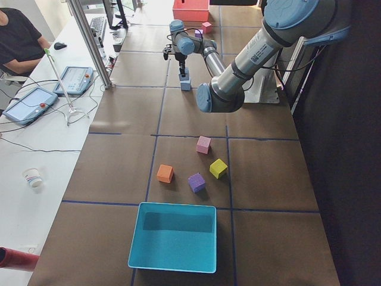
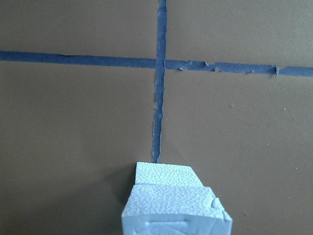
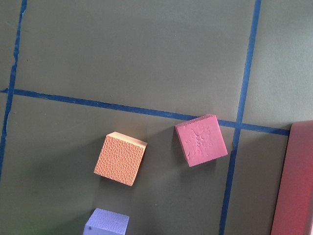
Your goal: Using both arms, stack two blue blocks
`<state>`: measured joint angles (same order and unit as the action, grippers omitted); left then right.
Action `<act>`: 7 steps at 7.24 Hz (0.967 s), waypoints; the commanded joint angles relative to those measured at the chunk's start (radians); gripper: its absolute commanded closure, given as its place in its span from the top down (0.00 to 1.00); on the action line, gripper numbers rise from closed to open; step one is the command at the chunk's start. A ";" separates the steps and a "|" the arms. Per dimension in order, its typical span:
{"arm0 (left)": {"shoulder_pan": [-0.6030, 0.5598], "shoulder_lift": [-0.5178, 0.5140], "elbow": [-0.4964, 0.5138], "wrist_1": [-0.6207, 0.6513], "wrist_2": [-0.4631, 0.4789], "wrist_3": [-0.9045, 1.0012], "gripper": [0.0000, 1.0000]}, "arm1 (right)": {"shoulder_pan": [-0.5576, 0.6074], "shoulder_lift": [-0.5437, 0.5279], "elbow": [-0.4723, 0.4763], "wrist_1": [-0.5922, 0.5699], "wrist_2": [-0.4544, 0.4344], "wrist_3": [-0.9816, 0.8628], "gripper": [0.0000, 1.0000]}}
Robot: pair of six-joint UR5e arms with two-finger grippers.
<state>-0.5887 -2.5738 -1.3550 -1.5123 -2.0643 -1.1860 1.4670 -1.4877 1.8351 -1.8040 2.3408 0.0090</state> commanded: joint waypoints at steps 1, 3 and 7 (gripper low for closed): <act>0.001 0.000 0.001 -0.002 0.001 0.000 0.86 | 0.001 0.001 0.000 0.000 0.000 0.000 1.00; 0.001 0.003 0.001 -0.020 0.032 -0.006 1.00 | 0.003 0.001 0.000 0.000 -0.001 0.000 1.00; -0.040 0.006 -0.086 0.029 0.012 -0.009 1.00 | 0.006 -0.020 0.000 0.000 0.003 -0.004 1.00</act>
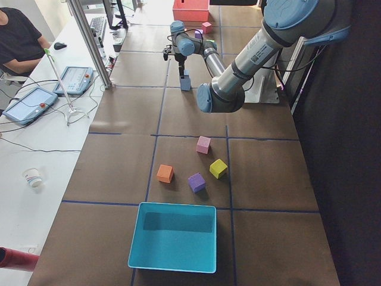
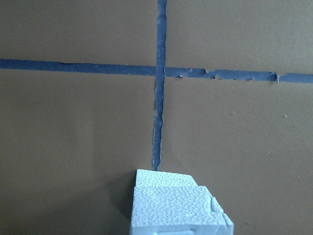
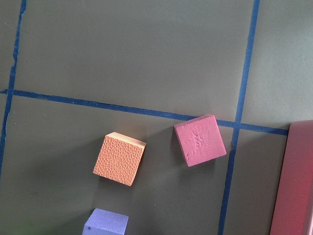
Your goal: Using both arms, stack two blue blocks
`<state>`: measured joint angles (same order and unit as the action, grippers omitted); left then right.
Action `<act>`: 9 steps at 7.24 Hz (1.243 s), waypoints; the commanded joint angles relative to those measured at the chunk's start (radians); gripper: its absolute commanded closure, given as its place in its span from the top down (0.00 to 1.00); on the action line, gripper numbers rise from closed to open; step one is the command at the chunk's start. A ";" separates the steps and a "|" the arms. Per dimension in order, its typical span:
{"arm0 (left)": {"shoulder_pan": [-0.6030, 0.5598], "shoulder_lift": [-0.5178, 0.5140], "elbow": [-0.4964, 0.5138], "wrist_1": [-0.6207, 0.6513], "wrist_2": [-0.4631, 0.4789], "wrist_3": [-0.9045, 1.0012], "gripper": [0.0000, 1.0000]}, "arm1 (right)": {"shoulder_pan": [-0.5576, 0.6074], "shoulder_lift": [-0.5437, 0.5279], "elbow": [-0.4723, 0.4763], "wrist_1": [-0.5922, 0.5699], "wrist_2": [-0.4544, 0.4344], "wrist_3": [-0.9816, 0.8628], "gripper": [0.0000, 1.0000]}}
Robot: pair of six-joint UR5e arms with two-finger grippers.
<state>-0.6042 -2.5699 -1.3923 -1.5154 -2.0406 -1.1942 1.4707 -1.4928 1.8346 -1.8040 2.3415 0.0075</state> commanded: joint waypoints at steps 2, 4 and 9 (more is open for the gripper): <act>-0.093 0.048 -0.193 0.179 -0.102 0.072 1.00 | 0.005 -0.061 0.003 0.041 0.004 -0.006 1.00; -0.188 0.227 -0.417 0.300 -0.109 0.242 1.00 | 0.023 -0.182 -0.002 0.204 0.004 -0.003 1.00; -0.640 0.685 -0.533 0.325 -0.234 1.016 1.00 | 0.117 -0.262 -0.018 0.209 0.093 -0.029 1.00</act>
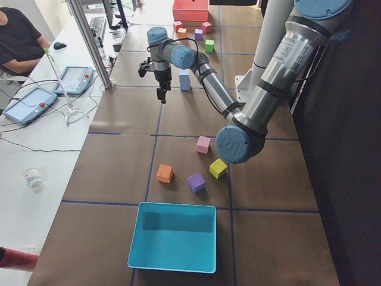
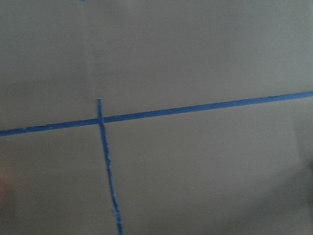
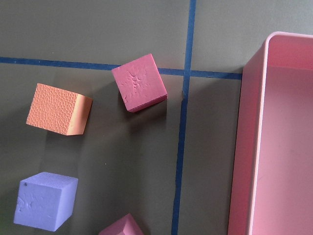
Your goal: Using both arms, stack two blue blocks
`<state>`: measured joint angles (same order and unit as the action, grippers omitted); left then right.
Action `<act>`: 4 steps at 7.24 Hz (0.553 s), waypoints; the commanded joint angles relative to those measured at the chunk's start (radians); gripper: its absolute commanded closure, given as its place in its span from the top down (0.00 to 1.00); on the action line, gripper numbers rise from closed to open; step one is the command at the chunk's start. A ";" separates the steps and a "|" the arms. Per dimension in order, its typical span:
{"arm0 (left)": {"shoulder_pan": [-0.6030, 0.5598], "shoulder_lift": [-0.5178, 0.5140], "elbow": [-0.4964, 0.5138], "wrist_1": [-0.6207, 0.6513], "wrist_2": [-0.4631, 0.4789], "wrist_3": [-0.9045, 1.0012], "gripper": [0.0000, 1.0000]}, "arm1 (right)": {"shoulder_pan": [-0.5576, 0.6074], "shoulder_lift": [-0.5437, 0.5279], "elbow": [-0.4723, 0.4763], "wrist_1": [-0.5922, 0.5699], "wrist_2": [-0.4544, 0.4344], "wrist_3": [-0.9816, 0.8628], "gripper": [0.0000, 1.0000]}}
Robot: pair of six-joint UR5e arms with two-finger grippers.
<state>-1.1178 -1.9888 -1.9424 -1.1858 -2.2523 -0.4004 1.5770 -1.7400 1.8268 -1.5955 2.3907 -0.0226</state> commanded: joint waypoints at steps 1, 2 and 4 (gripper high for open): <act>-0.211 0.140 0.084 -0.008 -0.023 0.339 1.00 | 0.015 -0.016 -0.023 0.000 0.067 0.000 1.00; -0.291 0.160 0.171 -0.009 -0.024 0.470 1.00 | 0.015 -0.016 -0.023 0.000 0.067 -0.002 1.00; -0.417 0.200 0.343 -0.090 -0.088 0.639 1.00 | 0.015 -0.015 -0.021 0.002 0.067 -0.005 1.00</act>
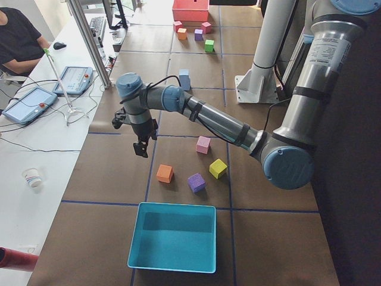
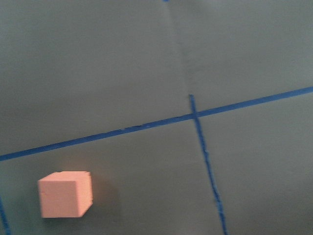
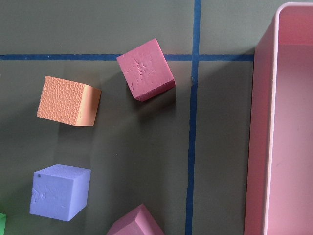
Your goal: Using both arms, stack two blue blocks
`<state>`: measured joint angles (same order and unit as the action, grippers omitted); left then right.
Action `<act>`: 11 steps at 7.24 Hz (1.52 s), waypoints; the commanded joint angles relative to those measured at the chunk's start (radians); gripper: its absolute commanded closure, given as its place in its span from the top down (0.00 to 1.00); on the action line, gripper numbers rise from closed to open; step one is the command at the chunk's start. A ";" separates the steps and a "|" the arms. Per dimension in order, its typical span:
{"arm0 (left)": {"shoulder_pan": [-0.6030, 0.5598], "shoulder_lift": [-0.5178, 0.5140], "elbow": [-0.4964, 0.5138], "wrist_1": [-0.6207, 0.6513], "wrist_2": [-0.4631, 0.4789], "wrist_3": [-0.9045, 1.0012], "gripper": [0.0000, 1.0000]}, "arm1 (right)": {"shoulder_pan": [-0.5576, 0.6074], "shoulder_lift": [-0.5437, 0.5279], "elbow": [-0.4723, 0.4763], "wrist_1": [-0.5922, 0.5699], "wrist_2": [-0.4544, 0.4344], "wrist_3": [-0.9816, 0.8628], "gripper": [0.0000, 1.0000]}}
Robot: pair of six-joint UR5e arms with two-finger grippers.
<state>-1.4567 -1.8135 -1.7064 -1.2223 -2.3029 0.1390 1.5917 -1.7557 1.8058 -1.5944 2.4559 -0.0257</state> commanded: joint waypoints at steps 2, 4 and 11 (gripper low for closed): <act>-0.117 0.178 0.218 -0.345 -0.044 0.117 1.00 | 0.001 0.001 0.003 0.002 0.000 -0.006 1.00; -0.140 0.232 0.223 -0.401 -0.046 0.111 1.00 | 0.001 0.002 0.009 0.002 0.000 -0.005 1.00; -0.165 0.273 0.157 -0.387 -0.039 -0.026 1.00 | 0.002 0.004 0.012 0.004 -0.005 -0.008 1.00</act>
<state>-1.6207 -1.5447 -1.5486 -1.6102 -2.3423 0.1198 1.5937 -1.7521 1.8184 -1.5907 2.4536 -0.0335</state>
